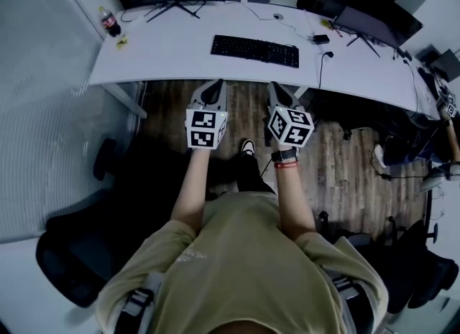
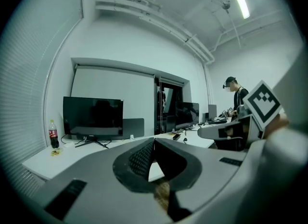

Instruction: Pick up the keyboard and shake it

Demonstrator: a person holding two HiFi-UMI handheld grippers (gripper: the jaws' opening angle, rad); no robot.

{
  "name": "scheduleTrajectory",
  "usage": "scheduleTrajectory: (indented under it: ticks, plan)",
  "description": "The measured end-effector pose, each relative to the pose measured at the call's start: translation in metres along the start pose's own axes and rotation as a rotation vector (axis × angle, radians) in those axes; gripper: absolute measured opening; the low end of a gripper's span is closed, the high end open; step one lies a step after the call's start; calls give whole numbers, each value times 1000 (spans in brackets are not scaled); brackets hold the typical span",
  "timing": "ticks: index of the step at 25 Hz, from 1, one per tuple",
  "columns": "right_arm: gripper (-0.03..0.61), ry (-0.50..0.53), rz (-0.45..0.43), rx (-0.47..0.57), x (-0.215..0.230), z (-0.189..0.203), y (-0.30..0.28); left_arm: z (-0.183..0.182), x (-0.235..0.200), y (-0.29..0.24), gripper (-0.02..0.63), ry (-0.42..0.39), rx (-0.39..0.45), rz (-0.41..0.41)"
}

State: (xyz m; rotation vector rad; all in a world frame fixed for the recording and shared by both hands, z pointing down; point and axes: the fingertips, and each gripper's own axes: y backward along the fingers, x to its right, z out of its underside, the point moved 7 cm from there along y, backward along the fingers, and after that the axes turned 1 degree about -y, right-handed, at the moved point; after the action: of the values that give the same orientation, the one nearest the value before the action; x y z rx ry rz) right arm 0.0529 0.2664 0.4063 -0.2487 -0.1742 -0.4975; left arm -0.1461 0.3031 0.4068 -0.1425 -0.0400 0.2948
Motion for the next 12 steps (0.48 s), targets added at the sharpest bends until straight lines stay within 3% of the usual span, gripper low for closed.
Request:
scheduleTrajectory:
  ticks: [12]
  plan:
    - [25,-60,-67,-89,63,-39,-139,-25,-41,-144,21,-2,-58,26]
